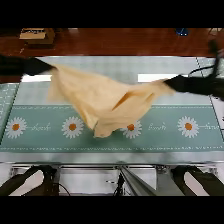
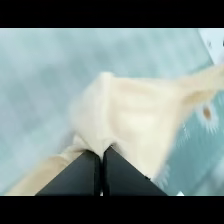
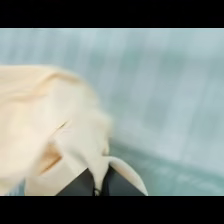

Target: Fold the shirts.

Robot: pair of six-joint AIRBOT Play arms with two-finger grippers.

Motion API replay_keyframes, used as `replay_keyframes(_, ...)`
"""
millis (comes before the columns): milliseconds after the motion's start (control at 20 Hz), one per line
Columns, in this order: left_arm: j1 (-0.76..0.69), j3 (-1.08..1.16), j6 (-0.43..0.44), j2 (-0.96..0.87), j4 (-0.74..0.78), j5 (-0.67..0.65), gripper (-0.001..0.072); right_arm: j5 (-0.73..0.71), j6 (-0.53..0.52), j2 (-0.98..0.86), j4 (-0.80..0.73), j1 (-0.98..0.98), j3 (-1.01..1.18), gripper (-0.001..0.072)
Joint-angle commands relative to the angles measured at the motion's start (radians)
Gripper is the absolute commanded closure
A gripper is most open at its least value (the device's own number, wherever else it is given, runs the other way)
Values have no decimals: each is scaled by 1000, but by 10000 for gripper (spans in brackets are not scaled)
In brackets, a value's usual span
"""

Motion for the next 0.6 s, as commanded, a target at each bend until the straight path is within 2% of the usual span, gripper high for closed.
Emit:
replay_keyframes(0, 116, 245, -108, 133, 0, 26, 691, 16, 65, 155, -85, -157, 201, 673)
replay_keyframes(150, 173, 356, -211, 200, 5, 26, 691, 15, 73, 214, -95, -233, 343, 674)
replay_keyframes(350, 192, 453, -237, 277, 3, 26, 691, 6, 135, 222, -92, -248, 536, 674)
replay_keyframes(550, 192, 491, -324, 357, 3, -11, 691, 20, 188, 222, -87, -248, 723, 674)
